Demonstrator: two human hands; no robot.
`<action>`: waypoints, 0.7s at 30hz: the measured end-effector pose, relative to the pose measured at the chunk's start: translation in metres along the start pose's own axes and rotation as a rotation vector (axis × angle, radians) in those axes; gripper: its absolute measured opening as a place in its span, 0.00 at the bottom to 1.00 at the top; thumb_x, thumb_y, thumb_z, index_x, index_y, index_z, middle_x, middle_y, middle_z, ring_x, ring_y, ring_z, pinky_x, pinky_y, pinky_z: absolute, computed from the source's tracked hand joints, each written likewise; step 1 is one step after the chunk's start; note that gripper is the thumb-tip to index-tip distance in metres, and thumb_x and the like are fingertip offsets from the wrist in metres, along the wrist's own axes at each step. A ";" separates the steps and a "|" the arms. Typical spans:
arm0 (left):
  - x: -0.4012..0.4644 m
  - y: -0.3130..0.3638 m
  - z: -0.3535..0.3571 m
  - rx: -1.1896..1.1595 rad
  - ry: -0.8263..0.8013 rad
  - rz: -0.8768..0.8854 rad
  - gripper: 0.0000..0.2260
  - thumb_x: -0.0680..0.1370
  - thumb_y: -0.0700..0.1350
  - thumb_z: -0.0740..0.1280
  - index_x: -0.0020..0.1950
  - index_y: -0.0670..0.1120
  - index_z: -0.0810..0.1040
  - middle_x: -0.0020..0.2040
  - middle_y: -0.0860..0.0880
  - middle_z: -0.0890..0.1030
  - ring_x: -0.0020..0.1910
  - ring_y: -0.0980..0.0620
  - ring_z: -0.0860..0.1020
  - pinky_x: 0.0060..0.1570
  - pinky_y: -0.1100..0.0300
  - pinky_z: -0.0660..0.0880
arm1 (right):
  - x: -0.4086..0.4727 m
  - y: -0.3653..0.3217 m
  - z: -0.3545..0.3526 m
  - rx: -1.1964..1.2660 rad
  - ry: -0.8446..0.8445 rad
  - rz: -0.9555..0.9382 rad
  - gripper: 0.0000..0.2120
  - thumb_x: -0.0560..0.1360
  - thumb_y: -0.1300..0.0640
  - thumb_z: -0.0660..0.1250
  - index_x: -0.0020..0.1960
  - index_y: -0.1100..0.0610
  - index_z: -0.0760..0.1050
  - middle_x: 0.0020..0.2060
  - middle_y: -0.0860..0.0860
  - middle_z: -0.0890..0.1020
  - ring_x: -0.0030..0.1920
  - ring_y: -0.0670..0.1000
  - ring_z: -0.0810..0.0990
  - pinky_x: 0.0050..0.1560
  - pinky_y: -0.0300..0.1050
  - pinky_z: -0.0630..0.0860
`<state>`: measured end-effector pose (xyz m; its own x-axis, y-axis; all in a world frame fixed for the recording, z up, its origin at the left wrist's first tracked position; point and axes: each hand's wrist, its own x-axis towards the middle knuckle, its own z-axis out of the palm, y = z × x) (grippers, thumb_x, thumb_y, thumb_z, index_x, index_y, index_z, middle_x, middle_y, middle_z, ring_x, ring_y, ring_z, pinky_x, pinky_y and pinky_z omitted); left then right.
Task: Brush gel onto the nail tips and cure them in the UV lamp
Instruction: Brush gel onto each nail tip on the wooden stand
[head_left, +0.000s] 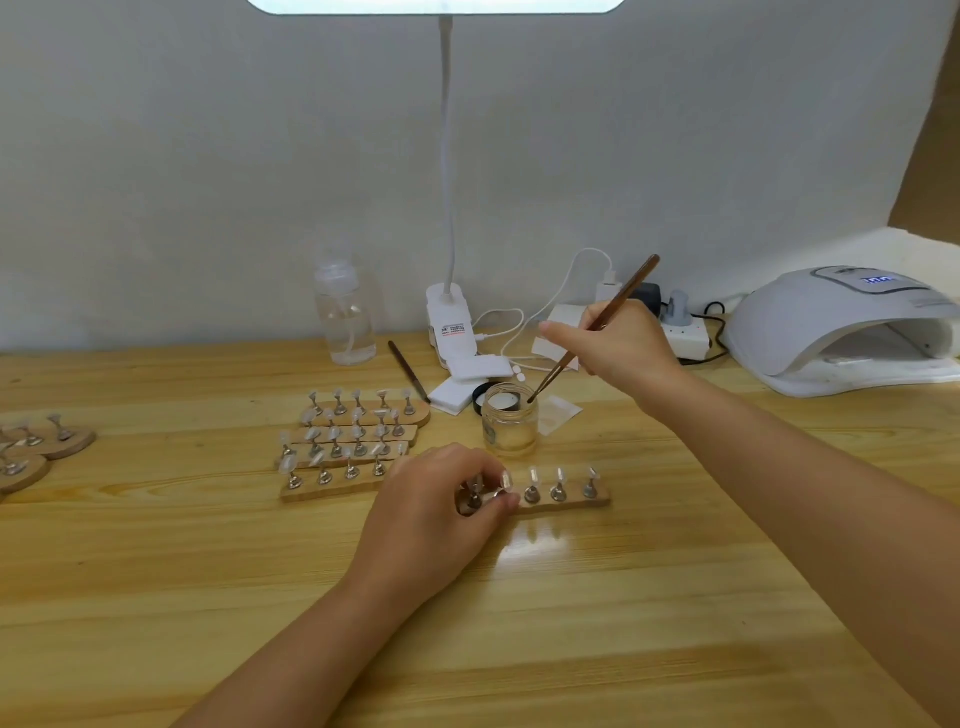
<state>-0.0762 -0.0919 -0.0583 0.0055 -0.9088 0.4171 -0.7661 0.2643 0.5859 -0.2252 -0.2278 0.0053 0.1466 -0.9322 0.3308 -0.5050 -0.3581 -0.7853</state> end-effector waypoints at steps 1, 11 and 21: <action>0.000 0.000 0.000 0.002 0.003 0.002 0.04 0.71 0.50 0.70 0.40 0.57 0.76 0.38 0.60 0.77 0.43 0.62 0.74 0.51 0.55 0.72 | 0.000 0.000 -0.002 0.008 0.004 0.003 0.19 0.72 0.49 0.69 0.27 0.56 0.68 0.23 0.48 0.72 0.27 0.45 0.72 0.31 0.40 0.67; 0.000 0.001 0.001 -0.026 0.041 0.131 0.11 0.71 0.41 0.72 0.38 0.57 0.76 0.42 0.60 0.78 0.45 0.58 0.76 0.51 0.47 0.72 | -0.031 -0.002 -0.014 0.328 0.073 -0.012 0.19 0.76 0.48 0.63 0.31 0.57 0.67 0.18 0.49 0.75 0.18 0.41 0.69 0.27 0.34 0.67; -0.001 -0.001 -0.003 -0.301 0.146 0.080 0.07 0.68 0.38 0.73 0.39 0.49 0.81 0.44 0.61 0.82 0.48 0.67 0.78 0.49 0.79 0.65 | -0.114 0.007 0.008 0.561 0.211 -0.297 0.11 0.78 0.49 0.58 0.43 0.52 0.75 0.32 0.49 0.83 0.25 0.45 0.76 0.28 0.30 0.71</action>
<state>-0.0737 -0.0907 -0.0570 0.0614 -0.8311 0.5527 -0.5441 0.4364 0.7166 -0.2389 -0.1247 -0.0423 0.0129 -0.7798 0.6259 0.0582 -0.6243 -0.7790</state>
